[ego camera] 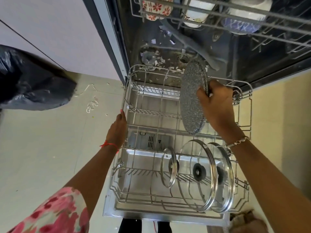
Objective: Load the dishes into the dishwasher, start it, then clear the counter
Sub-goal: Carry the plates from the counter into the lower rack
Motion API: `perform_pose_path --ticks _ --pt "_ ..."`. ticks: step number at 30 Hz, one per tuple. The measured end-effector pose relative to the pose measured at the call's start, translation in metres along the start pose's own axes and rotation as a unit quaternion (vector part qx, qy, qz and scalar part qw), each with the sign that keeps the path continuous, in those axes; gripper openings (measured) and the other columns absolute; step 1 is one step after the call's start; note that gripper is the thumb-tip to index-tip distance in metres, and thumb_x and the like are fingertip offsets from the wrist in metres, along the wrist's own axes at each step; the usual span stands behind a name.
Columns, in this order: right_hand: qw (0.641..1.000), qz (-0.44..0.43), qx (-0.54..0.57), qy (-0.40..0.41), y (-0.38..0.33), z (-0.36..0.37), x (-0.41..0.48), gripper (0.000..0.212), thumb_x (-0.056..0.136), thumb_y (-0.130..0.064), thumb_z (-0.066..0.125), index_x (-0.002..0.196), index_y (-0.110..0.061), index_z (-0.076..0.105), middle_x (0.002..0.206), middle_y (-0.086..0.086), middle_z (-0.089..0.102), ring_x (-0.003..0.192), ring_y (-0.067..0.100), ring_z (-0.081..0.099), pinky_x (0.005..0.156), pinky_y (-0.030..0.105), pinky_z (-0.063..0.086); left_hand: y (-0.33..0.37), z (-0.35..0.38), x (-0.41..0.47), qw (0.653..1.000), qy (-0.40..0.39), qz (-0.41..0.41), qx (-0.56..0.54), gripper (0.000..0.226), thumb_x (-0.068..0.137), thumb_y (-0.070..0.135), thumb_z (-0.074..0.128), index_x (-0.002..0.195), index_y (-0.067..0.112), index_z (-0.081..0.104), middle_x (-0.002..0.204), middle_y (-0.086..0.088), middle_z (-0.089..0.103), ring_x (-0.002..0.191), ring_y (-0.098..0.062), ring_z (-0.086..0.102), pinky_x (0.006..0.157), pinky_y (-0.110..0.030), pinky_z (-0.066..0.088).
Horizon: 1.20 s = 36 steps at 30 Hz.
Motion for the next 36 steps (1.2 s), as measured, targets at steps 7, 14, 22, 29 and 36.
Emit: perform_pose_path --ticks 7,14,22,29,36 --pt "1.0 0.02 -0.003 -0.013 0.011 0.03 0.012 0.023 0.092 -0.005 0.049 0.07 -0.009 0.044 0.05 -0.006 0.036 0.04 0.006 0.032 0.039 0.011 0.032 -0.001 0.002 0.0 1.0 0.004 0.005 -0.016 0.064 0.094 -0.011 0.04 0.147 -0.006 0.005 0.14 -0.027 0.042 0.103 -0.036 0.063 0.097 -0.04 0.049" --pt "0.999 0.032 -0.013 -0.007 0.017 0.046 0.019 0.036 0.093 -0.006 0.05 0.063 -0.021 0.036 0.051 -0.008 0.036 0.04 0.003 0.032 0.039 0.01 0.036 -0.001 0.0 0.0 1.0 -0.006 0.009 -0.023 0.067 0.09 -0.017 0.038 0.146 -0.007 0.004 0.147 -0.024 0.034 0.102 -0.038 0.062 0.093 -0.039 0.05" --pt "0.998 0.049 -0.018 -0.027 0.038 0.065 0.016 0.015 0.095 -0.009 0.048 0.081 -0.005 0.05 0.057 0.001 0.042 0.044 0.01 0.037 0.04 0.013 0.028 -0.003 0.003 0.003 1.0 -0.016 0.012 -0.01 0.068 0.091 -0.015 0.04 0.146 -0.008 0.0 0.139 -0.026 0.042 0.098 -0.036 0.063 0.092 -0.037 0.05" --pt "0.997 0.072 0.014 -0.034 0.045 0.09 0.012 0.032 0.092 -0.018 0.058 0.065 -0.018 0.04 0.054 -0.005 0.041 0.048 0.006 0.04 0.047 0.012 0.032 -0.005 0.006 0.003 0.999 -0.016 0.024 -0.021 0.071 0.091 -0.013 0.043 0.146 -0.007 -0.002 0.138 -0.027 0.045 0.094 -0.034 0.064 0.094 -0.036 0.05" --pt "0.989 0.096 0.072 -0.082 0.039 0.101 -0.006 0.034 0.092 -0.03 0.057 0.084 0.002 0.062 0.078 0.014 0.067 0.077 0.028 0.065 0.065 0.016 0.048 -0.015 0.007 0.003 0.997 -0.058 0.034 -0.047 0.081 0.089 -0.012 0.047 0.147 -0.001 -0.008 0.157 -0.02 0.009 0.115 -0.037 0.057 0.099 -0.037 0.047"
Point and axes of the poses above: each hand's wrist, its own x-axis towards the middle knuckle, its own z-axis out of the palm, y = z × x, the point moved 4 cm from there along x, towards the middle knuckle
